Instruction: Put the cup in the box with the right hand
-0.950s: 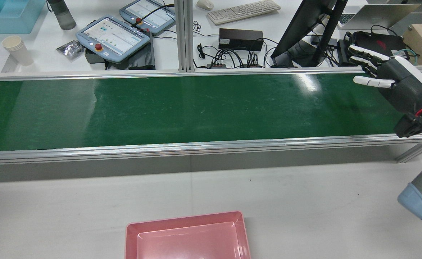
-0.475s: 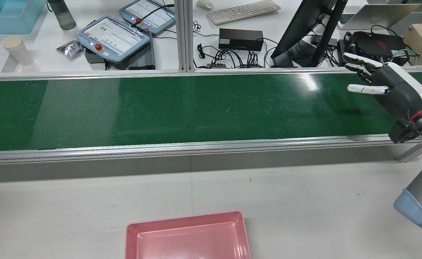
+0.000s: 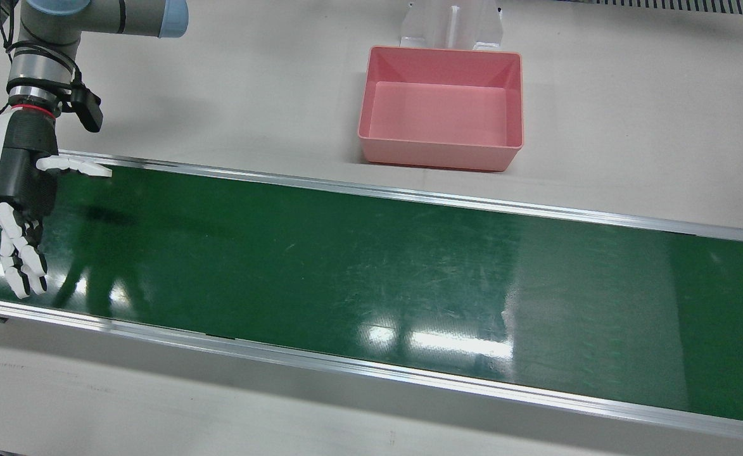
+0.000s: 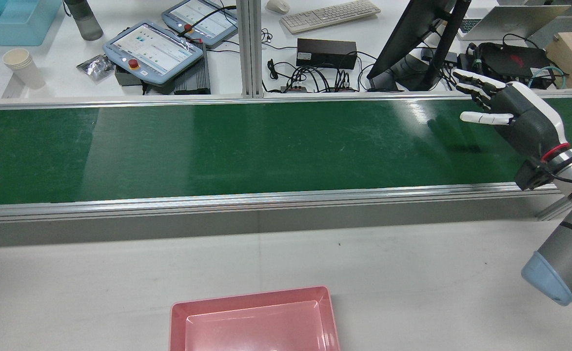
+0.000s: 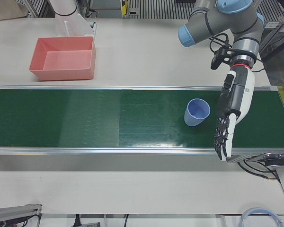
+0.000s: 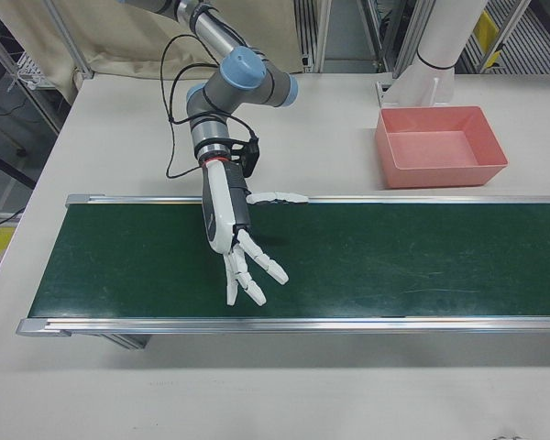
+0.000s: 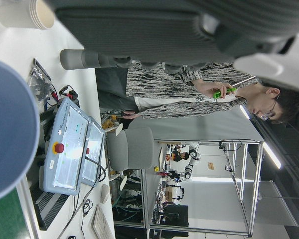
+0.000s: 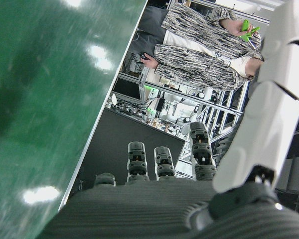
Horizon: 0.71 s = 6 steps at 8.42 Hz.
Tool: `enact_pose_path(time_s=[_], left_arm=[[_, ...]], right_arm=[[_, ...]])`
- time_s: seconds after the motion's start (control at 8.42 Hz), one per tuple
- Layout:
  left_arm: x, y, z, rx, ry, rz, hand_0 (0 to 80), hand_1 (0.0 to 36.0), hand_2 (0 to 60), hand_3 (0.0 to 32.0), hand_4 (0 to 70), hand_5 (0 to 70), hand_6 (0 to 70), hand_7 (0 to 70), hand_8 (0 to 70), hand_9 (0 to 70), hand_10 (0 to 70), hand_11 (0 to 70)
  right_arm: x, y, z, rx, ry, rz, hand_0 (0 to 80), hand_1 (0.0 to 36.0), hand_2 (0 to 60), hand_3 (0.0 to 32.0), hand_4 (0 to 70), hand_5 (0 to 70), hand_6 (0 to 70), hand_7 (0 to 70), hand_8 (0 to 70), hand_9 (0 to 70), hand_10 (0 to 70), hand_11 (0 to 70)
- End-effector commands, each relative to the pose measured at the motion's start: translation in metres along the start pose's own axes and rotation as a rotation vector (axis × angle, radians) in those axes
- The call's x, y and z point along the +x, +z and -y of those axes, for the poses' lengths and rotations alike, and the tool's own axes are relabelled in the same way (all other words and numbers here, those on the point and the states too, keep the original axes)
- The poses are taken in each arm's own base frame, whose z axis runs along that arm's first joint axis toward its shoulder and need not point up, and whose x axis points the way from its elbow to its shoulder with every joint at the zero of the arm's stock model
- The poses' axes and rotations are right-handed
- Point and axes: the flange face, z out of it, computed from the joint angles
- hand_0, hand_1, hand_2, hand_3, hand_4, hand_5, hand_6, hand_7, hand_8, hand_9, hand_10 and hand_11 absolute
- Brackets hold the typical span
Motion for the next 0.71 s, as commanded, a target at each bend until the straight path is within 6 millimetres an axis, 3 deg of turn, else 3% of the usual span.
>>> enact_pose_path(time_s=[0.0, 0.24, 0.59], left_arm=[[0.000, 0.000, 0.000, 0.000, 0.000, 0.000, 0.0, 0.0, 0.0, 0.0, 0.0, 0.0, 0.0, 0.0, 0.0, 0.0, 0.0, 0.0], [0.000, 0.000, 0.000, 0.000, 0.000, 0.000, 0.0, 0.0, 0.0, 0.0, 0.0, 0.0, 0.0, 0.0, 0.0, 0.0, 0.0, 0.0], [0.000, 0.000, 0.001, 0.001, 0.000, 0.000, 0.0, 0.0, 0.0, 0.0, 0.0, 0.0, 0.0, 0.0, 0.0, 0.0, 0.0, 0.0]], right_arm=[[0.001, 0.007, -0.009, -0.018, 0.007, 0.005, 46.5, 15.7, 11.0, 6.0, 0.0, 6.3, 4.7, 18.4, 11.1, 15.5, 0.5, 2.4], [0.003, 0.007, -0.008, -0.017, 0.003, 0.000, 45.9, 14.6, 11.4, 3.4, 0.0, 6.0, 4.9, 18.1, 10.9, 15.4, 0.8, 2.7], [0.015, 0.016, -0.023, -0.036, 0.001, 0.003, 46.0, 14.7, 12.0, 3.4, 0.0, 5.9, 5.3, 20.5, 11.1, 15.9, 0.6, 2.5]])
